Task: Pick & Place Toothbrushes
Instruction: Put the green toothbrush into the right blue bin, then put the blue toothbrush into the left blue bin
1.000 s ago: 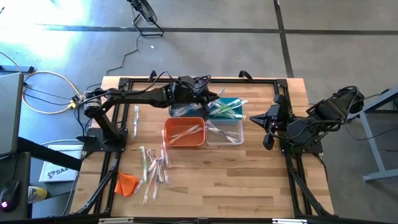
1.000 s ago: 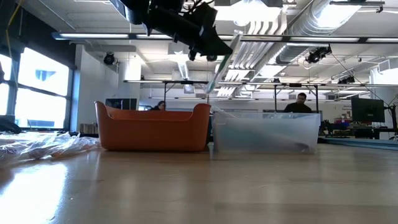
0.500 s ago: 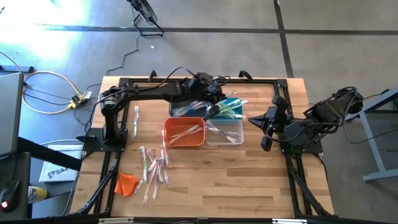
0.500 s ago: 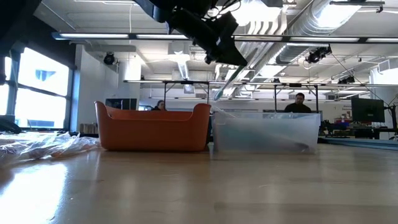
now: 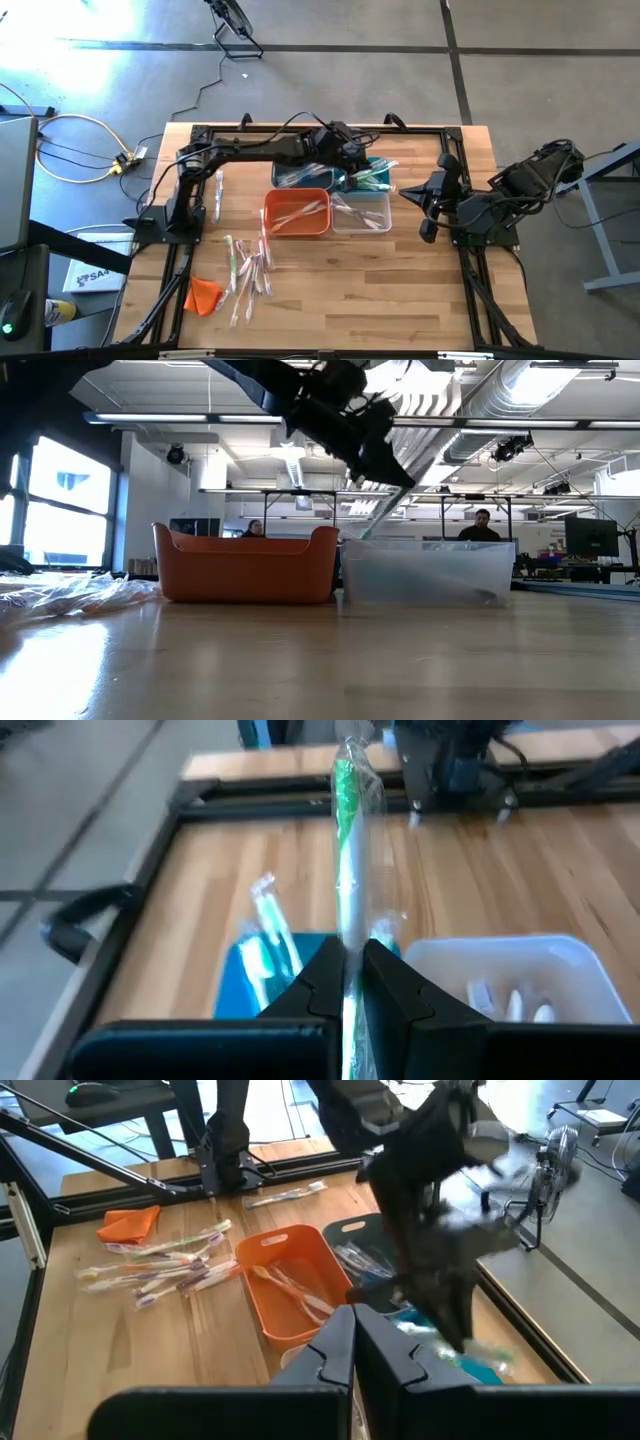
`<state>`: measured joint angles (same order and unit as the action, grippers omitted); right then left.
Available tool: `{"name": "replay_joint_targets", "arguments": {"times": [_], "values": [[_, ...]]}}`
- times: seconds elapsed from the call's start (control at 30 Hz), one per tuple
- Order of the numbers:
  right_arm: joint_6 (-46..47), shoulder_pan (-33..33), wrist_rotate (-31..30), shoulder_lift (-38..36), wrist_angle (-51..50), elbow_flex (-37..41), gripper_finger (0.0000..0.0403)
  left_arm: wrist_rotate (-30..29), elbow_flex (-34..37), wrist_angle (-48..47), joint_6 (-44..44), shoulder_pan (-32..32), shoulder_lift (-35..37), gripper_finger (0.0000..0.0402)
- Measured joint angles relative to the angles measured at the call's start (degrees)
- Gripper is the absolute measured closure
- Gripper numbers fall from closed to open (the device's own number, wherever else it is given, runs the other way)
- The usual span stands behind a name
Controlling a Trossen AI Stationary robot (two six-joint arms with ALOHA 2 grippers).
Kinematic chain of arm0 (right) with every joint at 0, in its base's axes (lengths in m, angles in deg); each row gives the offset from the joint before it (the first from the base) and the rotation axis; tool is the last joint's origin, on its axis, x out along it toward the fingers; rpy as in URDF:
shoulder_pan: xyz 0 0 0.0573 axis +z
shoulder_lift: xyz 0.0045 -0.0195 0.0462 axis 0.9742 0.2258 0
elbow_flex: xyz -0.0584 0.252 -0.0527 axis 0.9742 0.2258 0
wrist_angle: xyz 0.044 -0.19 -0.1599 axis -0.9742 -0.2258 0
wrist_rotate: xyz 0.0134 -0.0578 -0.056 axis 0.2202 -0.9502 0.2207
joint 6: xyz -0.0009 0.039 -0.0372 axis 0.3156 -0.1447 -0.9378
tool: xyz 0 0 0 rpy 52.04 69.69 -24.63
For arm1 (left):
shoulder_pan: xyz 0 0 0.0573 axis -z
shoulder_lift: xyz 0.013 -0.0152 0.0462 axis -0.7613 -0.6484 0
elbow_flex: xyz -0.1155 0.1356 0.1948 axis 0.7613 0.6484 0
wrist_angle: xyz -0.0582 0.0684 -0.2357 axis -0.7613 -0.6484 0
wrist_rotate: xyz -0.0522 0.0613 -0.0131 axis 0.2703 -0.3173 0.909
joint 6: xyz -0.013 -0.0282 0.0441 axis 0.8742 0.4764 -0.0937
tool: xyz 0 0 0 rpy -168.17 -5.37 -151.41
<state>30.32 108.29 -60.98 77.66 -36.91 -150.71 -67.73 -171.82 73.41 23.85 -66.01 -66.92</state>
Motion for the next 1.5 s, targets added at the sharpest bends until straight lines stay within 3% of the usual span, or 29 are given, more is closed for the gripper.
{"name": "replay_joint_targets", "arguments": {"times": [0.77,0.87,1.07,1.2,1.3,1.5], "values": [[0.02,0.01,0.02,-0.02,0.01,0.01,0.0401,-1.51,0.04,0.46,-4.18,0.34,-2.85,0.0389],[0.02,0.01,0.02,-0.02,0.0,0.01,0.0401,-2.61,0.04,0.48,-4.13,0.36,-2.85,0.0366],[0.02,0.01,0.04,-0.02,0.01,0.01,0.0401,-4.71,0.04,0.48,-4.0,0.36,-2.85,0.0266],[0.02,0.0,0.24,-0.02,0.02,0.01,0.0401,-4.71,0.04,0.48,-4.0,0.42,-2.85,0.0224],[0.02,0.02,0.24,-0.02,0.0,0.01,0.0401,-5.49,0.04,0.5,-3.44,0.36,-2.85,0.0217],[0.02,0.02,0.24,-0.02,0.0,0.01,0.0401,-7.4,0.11,-0.49,8.38,0.29,-0.82,0.0243]]}}
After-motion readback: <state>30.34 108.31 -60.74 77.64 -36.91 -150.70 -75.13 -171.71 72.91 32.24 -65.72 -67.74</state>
